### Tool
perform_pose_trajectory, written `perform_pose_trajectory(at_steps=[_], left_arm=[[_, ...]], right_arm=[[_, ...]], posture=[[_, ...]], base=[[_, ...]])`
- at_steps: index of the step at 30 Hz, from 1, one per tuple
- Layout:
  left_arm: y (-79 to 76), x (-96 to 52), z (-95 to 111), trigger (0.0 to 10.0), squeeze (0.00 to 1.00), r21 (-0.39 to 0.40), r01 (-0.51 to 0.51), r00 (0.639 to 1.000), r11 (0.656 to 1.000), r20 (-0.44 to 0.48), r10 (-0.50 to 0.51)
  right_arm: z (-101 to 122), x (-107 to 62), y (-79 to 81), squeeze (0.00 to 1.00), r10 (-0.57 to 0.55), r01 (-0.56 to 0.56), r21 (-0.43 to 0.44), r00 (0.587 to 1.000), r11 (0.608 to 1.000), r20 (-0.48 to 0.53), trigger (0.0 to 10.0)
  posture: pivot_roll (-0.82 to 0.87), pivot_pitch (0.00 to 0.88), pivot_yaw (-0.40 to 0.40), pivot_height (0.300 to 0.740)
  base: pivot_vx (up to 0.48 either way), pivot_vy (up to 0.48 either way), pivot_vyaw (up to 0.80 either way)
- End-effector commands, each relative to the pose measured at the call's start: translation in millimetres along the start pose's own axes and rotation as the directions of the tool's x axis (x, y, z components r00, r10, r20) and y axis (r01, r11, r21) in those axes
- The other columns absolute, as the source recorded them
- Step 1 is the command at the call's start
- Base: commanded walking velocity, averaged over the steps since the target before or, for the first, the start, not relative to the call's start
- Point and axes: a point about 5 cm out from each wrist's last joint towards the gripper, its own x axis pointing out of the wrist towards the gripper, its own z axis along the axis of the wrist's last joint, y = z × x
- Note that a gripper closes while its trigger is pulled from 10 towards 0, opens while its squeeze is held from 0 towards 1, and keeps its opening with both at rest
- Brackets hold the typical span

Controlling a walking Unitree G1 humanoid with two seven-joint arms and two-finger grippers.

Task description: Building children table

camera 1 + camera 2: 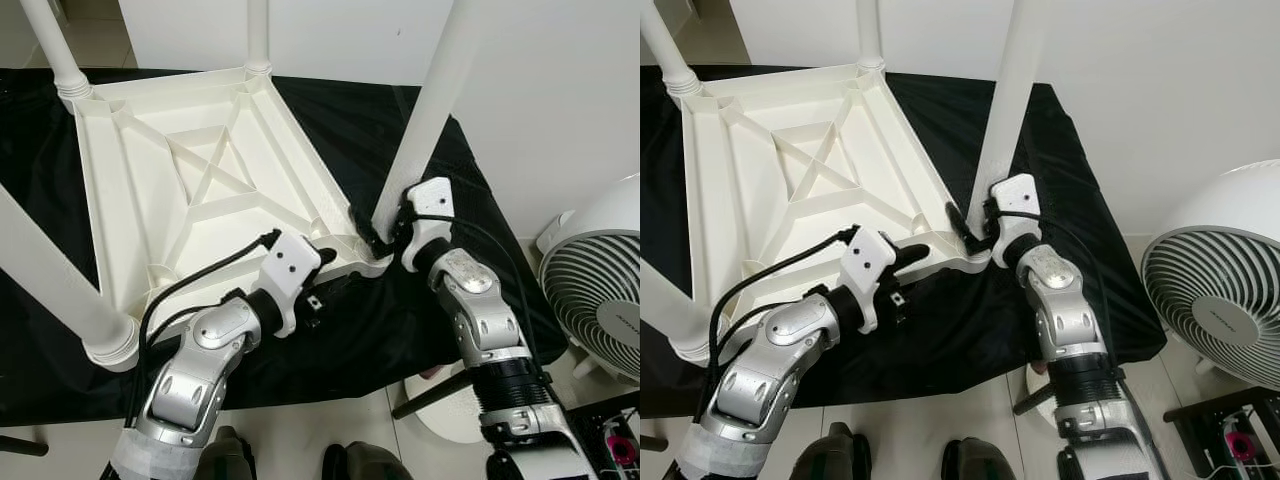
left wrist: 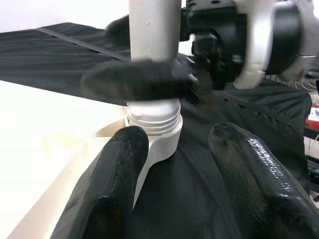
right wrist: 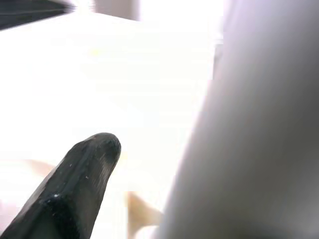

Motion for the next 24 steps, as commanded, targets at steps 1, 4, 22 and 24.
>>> perform_pose_trajectory(at_steps=[1, 4, 22, 24], left_arm=[[1.9, -0.2, 0.4, 10.0, 0.0, -0.005, -0.053, 0.999, 0.999, -0.005, 0.053], [2.0, -1.4, 0.7, 10.0, 0.0, -0.004, -0.057, 0.998, 0.998, -0.007, 0.057], [3.0, -5.6, 1.4, 10.0, 0.0, 0.002, -0.056, 0.998, 0.998, -0.018, 0.056], [3.0, -5.6, 1.4, 10.0, 0.0, 0.002, -0.056, 0.998, 0.998, -0.018, 0.056]], right_arm=[[0.3, 0.9, 5.6, 0.0, 0.076, -0.076, 0.002, 0.997, 0.997, 0.01, 10.0], [1.5, -1.1, 10.2, 0.0, 0.184, -0.184, 0.025, 0.983, 0.983, 0.012, 10.0], [-20.3, -11.6, -5.1, 0.0, 0.292, -0.288, 0.123, 0.956, 0.95, -0.021, 0.0], [-20.3, -11.6, -5.1, 0.0, 0.292, -0.288, 0.123, 0.956, 0.95, -0.021, 0.0]], posture=[[0.02, 0.075, -0.074, 0.74], [0.03, 0.078, -0.077, 0.74], [0.05, 0.07, -0.069, 0.74], [0.05, 0.07, -0.069, 0.74]], base=[[0.0, 0.0, 0.0], [0.0, 0.0, 0.0], [0.0, 0.0, 0.0], [0.0, 0.0, 0.0]])
